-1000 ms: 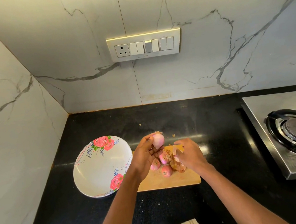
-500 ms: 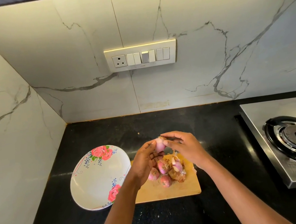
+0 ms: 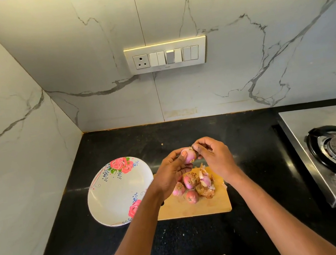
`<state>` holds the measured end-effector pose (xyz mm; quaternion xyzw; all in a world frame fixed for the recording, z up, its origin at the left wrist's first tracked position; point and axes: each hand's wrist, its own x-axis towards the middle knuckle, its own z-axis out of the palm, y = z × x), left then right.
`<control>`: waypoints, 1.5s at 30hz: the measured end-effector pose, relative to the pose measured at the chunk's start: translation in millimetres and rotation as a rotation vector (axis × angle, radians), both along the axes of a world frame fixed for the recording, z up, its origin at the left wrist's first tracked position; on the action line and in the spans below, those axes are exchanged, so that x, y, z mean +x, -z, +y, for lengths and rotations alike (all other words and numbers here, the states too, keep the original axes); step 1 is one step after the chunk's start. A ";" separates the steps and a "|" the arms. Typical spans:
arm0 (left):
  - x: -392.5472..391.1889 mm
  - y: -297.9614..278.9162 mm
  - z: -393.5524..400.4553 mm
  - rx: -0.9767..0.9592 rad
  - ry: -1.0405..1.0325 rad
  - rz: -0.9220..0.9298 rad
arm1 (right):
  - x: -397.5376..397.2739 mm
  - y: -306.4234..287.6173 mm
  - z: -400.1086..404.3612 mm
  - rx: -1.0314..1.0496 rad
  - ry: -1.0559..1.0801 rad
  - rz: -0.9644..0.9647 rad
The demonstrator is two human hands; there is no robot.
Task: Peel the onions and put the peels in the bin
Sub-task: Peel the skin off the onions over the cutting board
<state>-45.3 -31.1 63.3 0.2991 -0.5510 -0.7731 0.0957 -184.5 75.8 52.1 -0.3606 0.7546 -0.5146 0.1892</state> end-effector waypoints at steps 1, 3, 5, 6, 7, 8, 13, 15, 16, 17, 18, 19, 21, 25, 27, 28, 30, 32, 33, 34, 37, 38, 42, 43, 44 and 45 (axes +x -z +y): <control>-0.5 -0.2 1.3 0.026 0.005 0.007 | 2.6 1.1 1.5 -0.021 0.033 -0.092; 1.8 -1.2 2.7 0.071 -0.007 0.020 | 9.4 1.9 3.9 -0.115 0.130 -0.356; 2.8 -2.3 2.6 0.085 -0.024 0.002 | 8.2 6.4 9.7 -0.159 0.219 -0.482; 4.0 -2.1 1.4 0.076 -0.043 -0.011 | 5.3 10.5 11.8 -0.115 0.216 -0.424; 5.2 -2.5 -0.6 0.066 -0.064 -0.016 | 2.6 14.5 13.4 -0.034 0.173 -0.331; 6.8 -3.3 -2.9 0.059 -0.083 -0.018 | 0.9 19.2 13.7 0.065 0.110 -0.230; 12.0 -4.5 -10.4 0.076 -0.185 -0.017 | 3.3 42.7 8.4 0.389 -0.100 0.012; 11.7 -1.0 -8.4 0.072 -0.203 -0.009 | 4.5 47.7 10.1 0.473 -0.144 0.086; 11.2 1.1 -6.6 0.070 -0.209 -0.004 | 4.8 46.6 11.6 0.485 -0.143 0.098; 10.5 2.8 -4.8 0.072 -0.217 0.002 | 4.5 43.4 12.1 0.473 -0.127 0.098; 10.0 3.4 -3.0 0.078 -0.227 0.005 | 3.7 38.8 12.0 0.439 -0.106 0.089; 9.4 2.9 -1.9 0.086 -0.239 0.007 | 2.9 33.1 10.6 0.387 -0.086 0.078; 9.0 1.3 -1.0 0.110 -0.268 0.013 | 3.8 17.5 6.4 0.263 -0.063 0.079; 8.3 5.0 3.5 0.126 -0.298 0.031 | 13.6 -7.6 1.6 0.067 -0.059 0.124; 6.1 7.3 6.8 0.130 -0.304 0.048 | 17.0 -13.4 2.2 0.017 -0.079 0.149; 4.8 7.5 8.0 0.132 -0.306 0.058 | 17.8 -14.4 2.5 0.008 -0.091 0.175; 1.8 6.5 9.7 0.127 -0.304 0.065 | 18.0 -15.6 3.3 0.006 -0.101 0.233; -2.1 5.1 11.4 0.118 -0.290 0.059 | 16.4 -15.9 5.9 0.007 -0.080 0.287; -3.9 4.7 12.4 0.114 -0.279 0.056 | 15.1 -15.6 7.9 0.004 -0.058 0.315; -5.5 4.5 13.2 0.109 -0.270 0.053 | 14.4 -15.4 9.8 0.000 -0.034 0.342; -8.2 5.1 13.6 0.099 -0.236 0.043 | 17.1 -15.6 15.4 -0.008 0.025 0.370; -8.4 5.5 13.4 0.095 -0.224 0.041 | 19.1 -14.9 17.5 -0.010 0.039 0.364; -11.8 8.1 12.7 0.068 -0.168 0.015 | 23.9 -11.1 24.5 -0.006 0.097 0.343; -12.4 8.4 11.6 0.064 -0.160 0.012 | 24.9 -10.6 24.5 -0.009 0.105 0.344; -12.7 8.5 10.1 0.061 -0.156 0.007 | 26.1 -11.0 24.0 -0.012 0.109 0.345; -12.0 8.1 8.3 0.055 -0.152 0.002 | 27.9 -11.6 22.4 -0.013 0.113 0.341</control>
